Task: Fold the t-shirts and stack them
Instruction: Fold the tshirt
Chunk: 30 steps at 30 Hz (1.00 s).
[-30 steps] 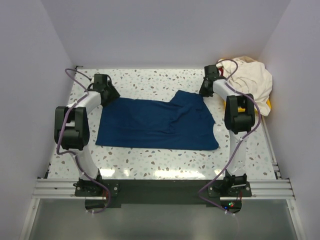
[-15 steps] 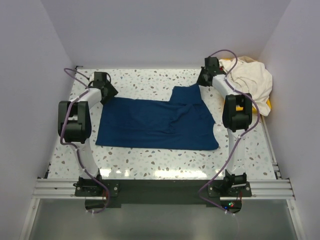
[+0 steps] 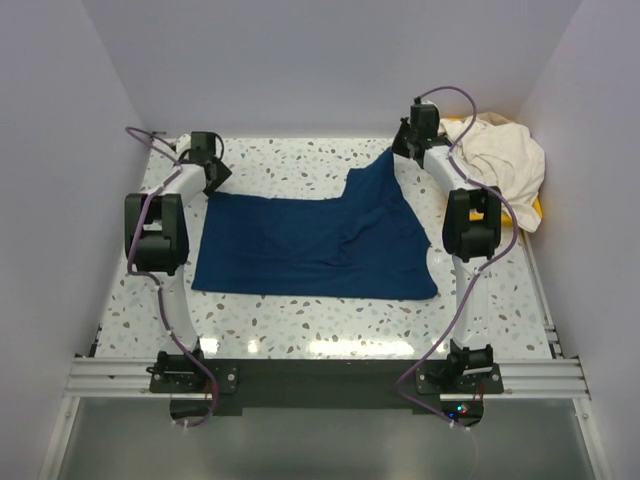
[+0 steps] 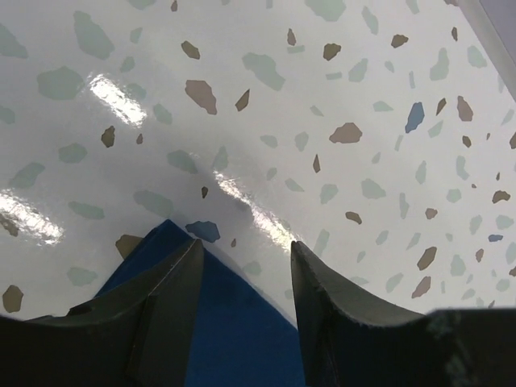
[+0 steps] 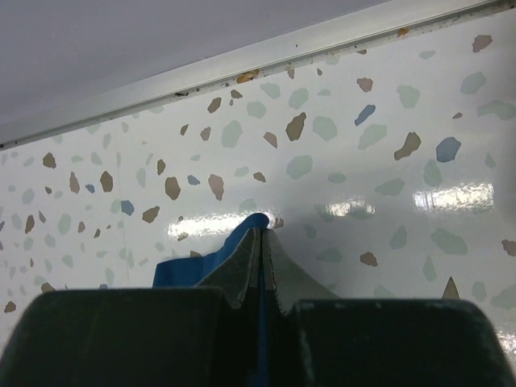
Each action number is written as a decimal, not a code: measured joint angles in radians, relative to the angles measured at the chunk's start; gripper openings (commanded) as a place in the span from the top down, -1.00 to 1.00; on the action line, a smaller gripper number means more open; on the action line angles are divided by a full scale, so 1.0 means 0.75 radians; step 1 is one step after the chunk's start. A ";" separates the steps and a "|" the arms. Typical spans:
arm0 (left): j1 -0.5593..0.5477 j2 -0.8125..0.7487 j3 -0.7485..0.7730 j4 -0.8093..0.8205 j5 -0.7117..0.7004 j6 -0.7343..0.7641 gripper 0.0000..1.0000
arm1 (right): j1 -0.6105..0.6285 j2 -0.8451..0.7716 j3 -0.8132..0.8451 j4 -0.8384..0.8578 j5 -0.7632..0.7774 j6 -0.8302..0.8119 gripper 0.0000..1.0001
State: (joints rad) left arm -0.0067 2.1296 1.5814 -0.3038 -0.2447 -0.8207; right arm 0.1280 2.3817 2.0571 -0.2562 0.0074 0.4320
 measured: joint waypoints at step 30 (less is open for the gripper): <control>-0.001 0.145 0.159 -0.164 -0.126 -0.103 0.14 | 0.000 0.000 -0.005 0.066 -0.001 -0.020 1.00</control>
State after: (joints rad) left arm -0.0071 2.2383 1.7004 -0.4271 -0.3393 -0.8978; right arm 0.1280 2.3817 2.0537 -0.2066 0.0071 0.4171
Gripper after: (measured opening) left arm 0.392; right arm 0.010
